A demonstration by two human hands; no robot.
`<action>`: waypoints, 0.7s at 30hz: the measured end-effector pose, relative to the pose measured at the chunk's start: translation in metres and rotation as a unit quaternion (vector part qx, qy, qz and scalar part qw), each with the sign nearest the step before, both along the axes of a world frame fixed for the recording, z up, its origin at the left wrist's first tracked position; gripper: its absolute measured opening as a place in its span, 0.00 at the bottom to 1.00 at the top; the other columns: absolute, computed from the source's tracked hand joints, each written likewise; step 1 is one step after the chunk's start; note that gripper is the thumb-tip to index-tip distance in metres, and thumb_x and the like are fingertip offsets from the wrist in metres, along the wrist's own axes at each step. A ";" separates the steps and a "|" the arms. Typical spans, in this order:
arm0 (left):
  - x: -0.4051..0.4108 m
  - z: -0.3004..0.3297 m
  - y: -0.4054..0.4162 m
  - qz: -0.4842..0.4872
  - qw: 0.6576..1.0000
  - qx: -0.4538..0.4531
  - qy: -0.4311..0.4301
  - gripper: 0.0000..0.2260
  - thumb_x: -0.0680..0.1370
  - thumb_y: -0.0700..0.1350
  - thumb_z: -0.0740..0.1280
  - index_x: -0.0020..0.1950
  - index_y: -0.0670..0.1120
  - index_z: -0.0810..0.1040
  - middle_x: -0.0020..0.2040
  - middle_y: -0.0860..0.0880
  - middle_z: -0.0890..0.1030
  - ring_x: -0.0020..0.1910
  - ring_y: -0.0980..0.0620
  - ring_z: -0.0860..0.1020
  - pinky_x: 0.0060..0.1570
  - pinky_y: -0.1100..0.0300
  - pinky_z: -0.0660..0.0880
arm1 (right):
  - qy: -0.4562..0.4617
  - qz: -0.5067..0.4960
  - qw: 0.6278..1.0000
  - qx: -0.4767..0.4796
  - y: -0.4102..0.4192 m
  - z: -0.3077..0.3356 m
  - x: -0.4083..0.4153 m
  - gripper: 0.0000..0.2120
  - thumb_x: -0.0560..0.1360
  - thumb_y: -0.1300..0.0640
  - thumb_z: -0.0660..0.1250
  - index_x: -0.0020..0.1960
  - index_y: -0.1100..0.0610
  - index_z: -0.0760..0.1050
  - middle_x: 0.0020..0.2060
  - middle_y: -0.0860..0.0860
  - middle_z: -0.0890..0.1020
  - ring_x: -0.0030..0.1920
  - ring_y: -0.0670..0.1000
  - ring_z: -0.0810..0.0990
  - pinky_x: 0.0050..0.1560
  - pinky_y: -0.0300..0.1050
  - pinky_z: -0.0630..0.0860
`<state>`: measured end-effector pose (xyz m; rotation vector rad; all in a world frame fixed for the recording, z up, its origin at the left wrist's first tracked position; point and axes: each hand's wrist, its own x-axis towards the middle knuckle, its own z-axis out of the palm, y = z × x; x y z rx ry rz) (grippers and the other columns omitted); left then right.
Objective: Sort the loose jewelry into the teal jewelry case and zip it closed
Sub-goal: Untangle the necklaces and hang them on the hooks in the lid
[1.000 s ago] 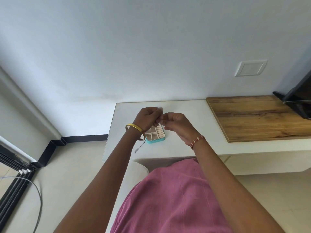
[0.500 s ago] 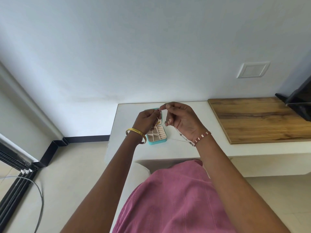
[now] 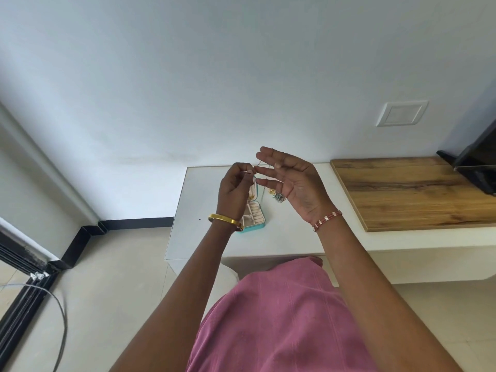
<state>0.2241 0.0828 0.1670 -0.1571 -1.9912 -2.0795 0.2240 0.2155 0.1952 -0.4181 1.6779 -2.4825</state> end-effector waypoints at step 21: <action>0.005 -0.008 -0.004 -0.060 0.992 -0.099 -0.045 0.17 0.77 0.36 0.60 0.29 0.48 0.76 0.27 0.51 0.75 0.24 0.60 0.69 0.28 0.69 0.66 | 0.119 -0.138 0.858 0.481 0.011 0.006 -0.002 0.27 0.76 0.68 0.54 0.71 0.47 0.63 0.69 0.48 0.69 0.65 0.46 0.71 0.67 0.29 0.60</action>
